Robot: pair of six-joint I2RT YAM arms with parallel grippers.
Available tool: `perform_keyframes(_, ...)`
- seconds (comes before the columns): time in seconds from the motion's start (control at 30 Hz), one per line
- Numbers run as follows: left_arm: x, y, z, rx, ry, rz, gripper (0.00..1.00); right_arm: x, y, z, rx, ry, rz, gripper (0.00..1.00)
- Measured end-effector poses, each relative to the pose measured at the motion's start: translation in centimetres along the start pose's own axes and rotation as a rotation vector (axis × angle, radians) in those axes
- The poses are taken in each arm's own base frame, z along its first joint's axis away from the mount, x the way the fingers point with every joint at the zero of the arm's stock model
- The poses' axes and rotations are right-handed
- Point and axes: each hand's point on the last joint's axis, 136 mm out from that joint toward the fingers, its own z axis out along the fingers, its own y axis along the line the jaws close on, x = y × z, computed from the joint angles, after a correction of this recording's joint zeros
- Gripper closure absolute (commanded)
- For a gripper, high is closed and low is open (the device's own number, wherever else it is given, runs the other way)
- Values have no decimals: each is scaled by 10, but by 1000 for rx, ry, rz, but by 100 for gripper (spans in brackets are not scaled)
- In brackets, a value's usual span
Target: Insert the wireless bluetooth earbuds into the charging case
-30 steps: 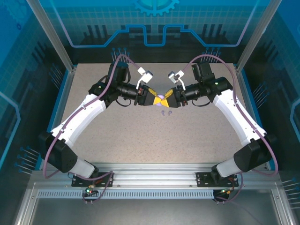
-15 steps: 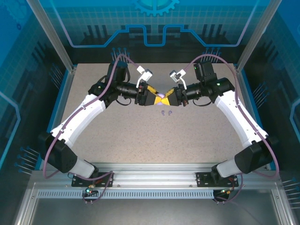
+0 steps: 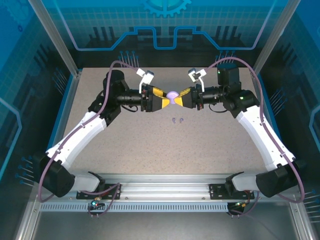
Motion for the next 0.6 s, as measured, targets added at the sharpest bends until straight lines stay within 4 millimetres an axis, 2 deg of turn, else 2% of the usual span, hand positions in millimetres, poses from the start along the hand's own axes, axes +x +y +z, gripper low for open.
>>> perform_keyframes(0.23,-8,-13,-4,31,-50,20,45,-11,8,-4,13,-66,7,89)
perform_keyframes(0.43,-8,-18,-1,47,-52,31,49,-16,25,-1,-13,-85,-17,88)
perform_keyframes(0.6,-7,-20,1,53,-49,27,55,-16,27,0,-10,-86,-15,87)
